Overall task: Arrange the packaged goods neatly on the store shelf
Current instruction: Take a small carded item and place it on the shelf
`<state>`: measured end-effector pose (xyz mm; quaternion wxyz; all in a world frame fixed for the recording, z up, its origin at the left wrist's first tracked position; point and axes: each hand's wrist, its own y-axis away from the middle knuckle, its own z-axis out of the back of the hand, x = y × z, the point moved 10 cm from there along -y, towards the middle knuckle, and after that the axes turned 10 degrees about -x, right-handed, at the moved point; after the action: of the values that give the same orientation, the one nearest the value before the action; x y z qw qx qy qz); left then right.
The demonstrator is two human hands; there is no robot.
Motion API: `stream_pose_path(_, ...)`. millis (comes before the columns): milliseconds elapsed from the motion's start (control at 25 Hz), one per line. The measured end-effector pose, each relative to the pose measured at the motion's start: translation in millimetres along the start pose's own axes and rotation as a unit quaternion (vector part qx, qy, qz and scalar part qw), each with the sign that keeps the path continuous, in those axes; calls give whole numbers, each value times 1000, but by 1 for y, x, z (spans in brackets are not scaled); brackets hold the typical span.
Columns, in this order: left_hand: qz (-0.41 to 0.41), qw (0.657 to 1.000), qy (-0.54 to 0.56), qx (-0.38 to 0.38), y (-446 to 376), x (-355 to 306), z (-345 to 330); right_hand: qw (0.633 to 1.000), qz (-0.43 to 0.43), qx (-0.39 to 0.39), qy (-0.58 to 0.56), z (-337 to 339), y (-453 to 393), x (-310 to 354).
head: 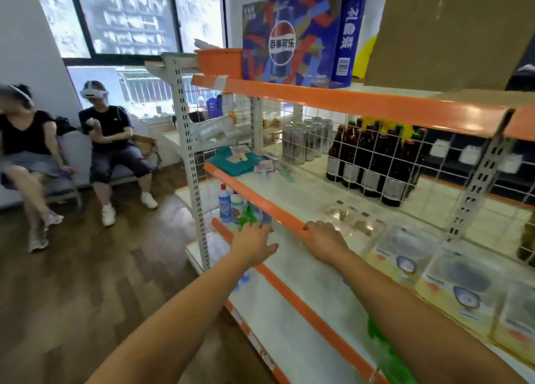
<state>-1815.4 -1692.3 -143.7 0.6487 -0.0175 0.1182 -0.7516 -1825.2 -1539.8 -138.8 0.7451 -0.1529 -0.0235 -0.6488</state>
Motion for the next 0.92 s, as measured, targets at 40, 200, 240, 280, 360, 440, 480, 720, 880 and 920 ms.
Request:
stream_pose_path(40, 5, 1000, -4, -4, -4, 18, 4, 1000, 6, -1, -3, -5, -9, 15)
stream_pose_path(200, 26, 1000, -13, 0, -14, 78, 6, 1000, 18, 8, -20, -31, -36, 62)
stream_pose_path(240, 28, 1000, -9, 5, -16, 89, 3, 999, 23, 9, -20, -38, -41, 71)
stream_pose_path(280, 31, 999, -6, 10, -17, 98, 1, 999, 25, 15, -18, -47, -45, 77)
stream_pose_path(360, 38, 999, -3, 19, -18, 112, -5, 999, 27, 35, -12, -65, -54, 86)
stream_pose_path(440, 45, 999, 1, 30, -23, 125, -12, 998, 28, 47, -8, -78, -68, 93)
stream_pose_path(480, 50, 998, 5, 33, -28, 132, -15, 999, 30, 45, -7, -82, -79, 96)
stream_pose_path(720, 74, 997, 10, 25, -80, 172, -23, 998, 50, 43, 4, -108, -157, 120)
stream_pose_path(880, 84, 996, -5, 17, -137, 197, -25, 998, 52, 11, -12, -107, -221, 130)
stream_pose_path(920, 89, 996, -8, 11, -153, 202, -24, 999, 52, 6, -14, -105, -237, 131)
